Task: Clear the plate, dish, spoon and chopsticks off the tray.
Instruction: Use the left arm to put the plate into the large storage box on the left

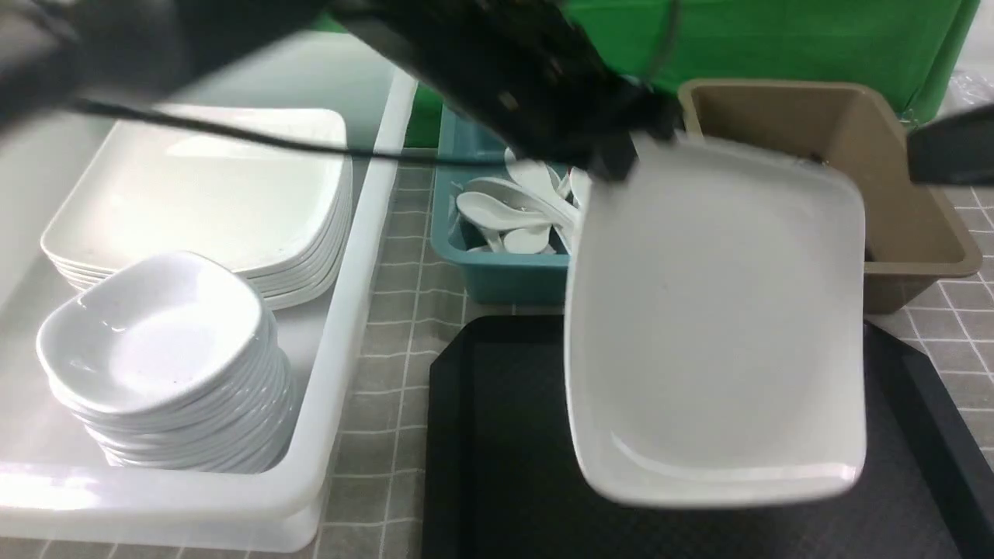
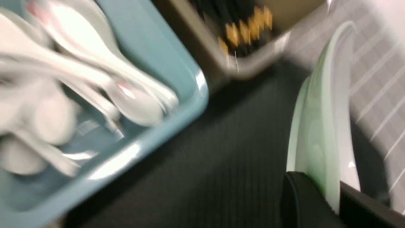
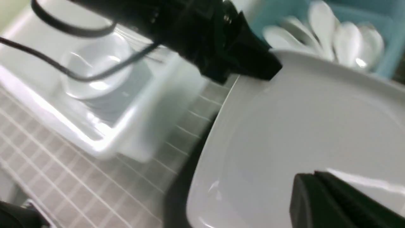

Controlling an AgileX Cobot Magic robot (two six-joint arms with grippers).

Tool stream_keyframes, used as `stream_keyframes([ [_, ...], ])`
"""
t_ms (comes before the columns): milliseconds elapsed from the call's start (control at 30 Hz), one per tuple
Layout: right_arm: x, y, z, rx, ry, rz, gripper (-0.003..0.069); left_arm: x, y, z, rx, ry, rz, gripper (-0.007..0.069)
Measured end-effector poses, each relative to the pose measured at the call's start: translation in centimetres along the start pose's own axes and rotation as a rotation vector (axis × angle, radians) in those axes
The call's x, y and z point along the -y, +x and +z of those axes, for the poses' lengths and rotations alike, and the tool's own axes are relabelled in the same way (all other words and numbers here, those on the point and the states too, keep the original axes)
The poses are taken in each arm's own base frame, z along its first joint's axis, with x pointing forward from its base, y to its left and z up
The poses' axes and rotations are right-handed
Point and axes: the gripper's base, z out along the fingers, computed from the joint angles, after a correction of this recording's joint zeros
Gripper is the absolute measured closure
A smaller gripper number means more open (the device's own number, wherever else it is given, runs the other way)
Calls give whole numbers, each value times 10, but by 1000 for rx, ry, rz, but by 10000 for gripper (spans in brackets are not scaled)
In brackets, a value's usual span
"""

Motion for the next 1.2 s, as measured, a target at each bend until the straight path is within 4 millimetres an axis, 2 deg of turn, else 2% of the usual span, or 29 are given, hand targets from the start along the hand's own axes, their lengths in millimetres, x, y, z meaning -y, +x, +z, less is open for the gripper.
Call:
stream_keyframes([
  [67,-3,-9,5,6,-38,-14,633,-14,-10,-41,89,-32,-31,598],
  [100,-5,-12,6,10,-46,-24,633,-19,-11,-53,109,-44,-41,598],
  [133,-8,-19,12,5,-70,-46,633,-36,-14,-82,162,-87,-72,598],
  [233,-19,-31,30,-21,-130,-93,633,-65,-13,-125,228,-168,-142,598],
  [267,-25,-37,40,-38,-154,-121,633,-81,-11,-145,267,-214,-179,598],
  [333,-32,-42,50,-56,-175,-151,633,-98,-7,-163,304,-261,-223,598],
  [400,-45,-54,73,-94,-167,-199,633,-133,10,-193,373,-324,-327,598],
  [467,-52,-60,85,-111,-146,-227,633,-152,23,-206,418,-344,-387,598],
  [500,-54,-61,88,-115,-141,-234,633,-158,28,-206,425,-348,-412,598],
  [533,-61,-66,98,-122,-122,-261,633,-178,42,-213,484,-354,-490,598],
  [600,-71,-71,109,-125,-114,-299,633,-201,63,-214,539,-360,-594,598],
  [700,-80,-77,124,-122,-112,-328,633,-233,92,-207,638,-391,-721,598],
  [800,-85,-84,142,-103,-116,-319,633,-260,116,-191,705,-457,-821,598],
  [900,-84,-86,154,-107,-111,-314,633,-275,127,-180,719,-482,-886,598],
  [1000,-82,-84,170,-129,-107,-308,633,-298,139,-161,720,-483,-967,597],
  [1200,-82,-85,172,-119,-106,-307,633,-313,143,-136,695,-476,-1007,595],
])
